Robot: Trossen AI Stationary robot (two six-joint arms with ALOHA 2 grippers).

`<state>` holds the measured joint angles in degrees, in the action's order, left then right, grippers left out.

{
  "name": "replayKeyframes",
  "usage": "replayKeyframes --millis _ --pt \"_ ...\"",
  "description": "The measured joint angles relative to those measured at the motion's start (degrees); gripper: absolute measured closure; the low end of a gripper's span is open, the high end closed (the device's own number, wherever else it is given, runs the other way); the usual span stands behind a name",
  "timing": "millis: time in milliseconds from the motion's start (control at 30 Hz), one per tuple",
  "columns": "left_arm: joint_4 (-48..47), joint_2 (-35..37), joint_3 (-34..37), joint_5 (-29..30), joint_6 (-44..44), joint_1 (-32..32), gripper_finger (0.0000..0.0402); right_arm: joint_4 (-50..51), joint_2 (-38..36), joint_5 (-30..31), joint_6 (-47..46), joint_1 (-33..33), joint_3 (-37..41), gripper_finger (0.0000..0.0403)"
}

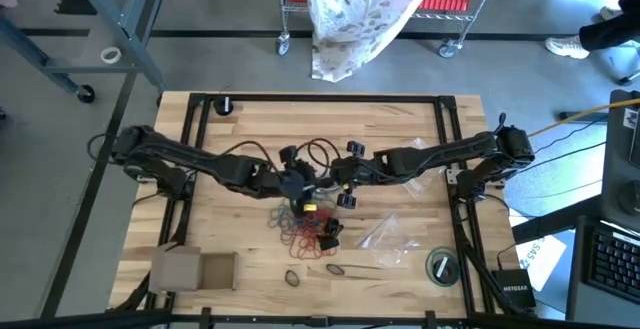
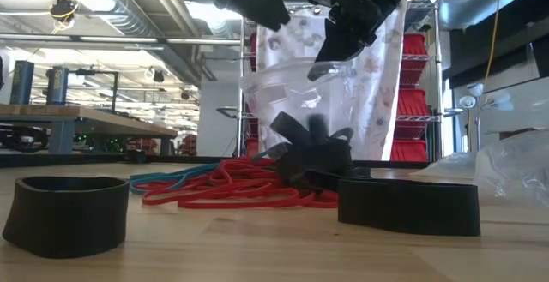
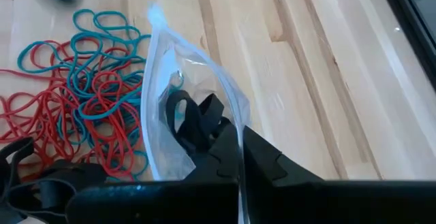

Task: Sort rubber bands
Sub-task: Put the black rubber band into the transparent zip lock bag

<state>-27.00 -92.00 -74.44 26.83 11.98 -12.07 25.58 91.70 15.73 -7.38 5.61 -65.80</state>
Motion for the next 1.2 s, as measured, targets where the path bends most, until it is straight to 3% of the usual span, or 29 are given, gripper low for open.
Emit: replayKeyframes --millis 100,167,367,633,867,1067,1200 --pt "2.73 -0.67 0.88 -7.83 0.82 -1.93 0.0221 0.06 0.0 0.0 0.02 0.0 0.0 0.0402" --pt "4.89 -1.55 2.51 -10.05 0.96 -4.15 0.0226 0.38 0.0 0.02 0.02 0.0 0.0 0.0402" --pt "11.63 -7.67 4.28 -9.7 5.89 -7.78 0.0238 0.45 0.0 0.07 0.05 0.0 0.0 0.0402" --pt "19.79 -16.9 4.4 -9.57 14.67 -5.25 0.0252 0.6 0.0 0.09 0.05 0.0 0.0 0.0402" --pt "23.27 -19.11 4.36 -9.66 18.61 -2.58 0.0254 0.76 0.0 0.12 0.0 -0.02 0.0 0.0402" --pt "23.2 -21.21 4.38 -13.51 17.85 -1.97 0.0254 1.22 0.0 0.13 0.02 -0.02 0.0 0.0402" --pt "22.92 -22.2 4.38 -13.12 17.6 -2.06 0.0262 1.24 0.0 0.1 0.07 0.0 0.0 0.0402"
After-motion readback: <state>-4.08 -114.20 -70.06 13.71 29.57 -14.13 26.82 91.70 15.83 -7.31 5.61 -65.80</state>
